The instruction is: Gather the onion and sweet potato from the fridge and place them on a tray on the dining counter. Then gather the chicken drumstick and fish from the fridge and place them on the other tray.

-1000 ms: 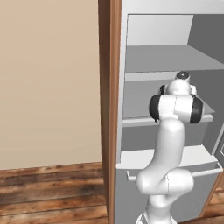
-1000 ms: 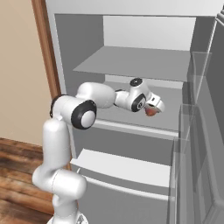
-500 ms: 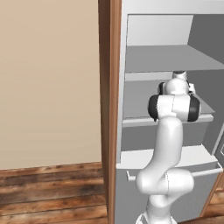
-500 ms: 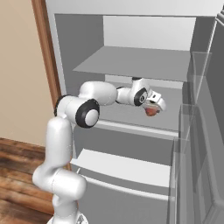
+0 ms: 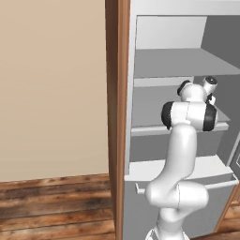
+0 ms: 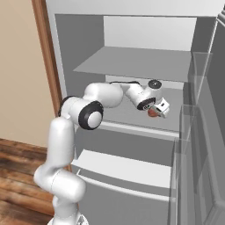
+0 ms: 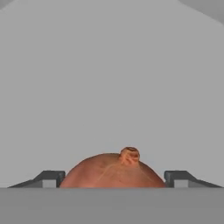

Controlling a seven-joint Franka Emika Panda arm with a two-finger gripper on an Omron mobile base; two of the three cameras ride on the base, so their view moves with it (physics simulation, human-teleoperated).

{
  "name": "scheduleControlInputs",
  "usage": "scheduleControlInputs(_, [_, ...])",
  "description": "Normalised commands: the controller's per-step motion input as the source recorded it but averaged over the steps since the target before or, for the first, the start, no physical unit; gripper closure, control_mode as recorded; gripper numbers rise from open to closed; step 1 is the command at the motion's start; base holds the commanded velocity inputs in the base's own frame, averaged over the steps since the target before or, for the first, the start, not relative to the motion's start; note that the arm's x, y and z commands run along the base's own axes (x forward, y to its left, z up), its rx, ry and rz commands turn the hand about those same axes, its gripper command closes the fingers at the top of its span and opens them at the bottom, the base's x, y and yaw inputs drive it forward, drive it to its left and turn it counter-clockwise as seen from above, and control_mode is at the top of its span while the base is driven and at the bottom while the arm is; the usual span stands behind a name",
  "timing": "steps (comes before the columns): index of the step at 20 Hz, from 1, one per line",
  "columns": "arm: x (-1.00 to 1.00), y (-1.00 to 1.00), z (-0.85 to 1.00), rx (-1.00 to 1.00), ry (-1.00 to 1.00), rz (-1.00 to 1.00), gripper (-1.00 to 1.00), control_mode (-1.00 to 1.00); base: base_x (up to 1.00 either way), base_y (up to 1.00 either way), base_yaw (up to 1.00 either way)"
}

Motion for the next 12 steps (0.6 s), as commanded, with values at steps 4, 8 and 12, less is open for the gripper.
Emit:
scheduleControlInputs(4, [0.00,0.17,-0.81,0.25,-0.55,-0.01,1.00,-1.00,0.00,0.00,0.00])
scheduleControlInputs(8, [0.00,0.32,-0.47,0.16,-0.45,-0.01,1.00,-1.00,0.00,0.00,0.00])
scheduleControlInputs(12, [0.00,0.27,0.07,0.01,-0.07,0.00,1.00,-1.00,0.00,0.00,0.00])
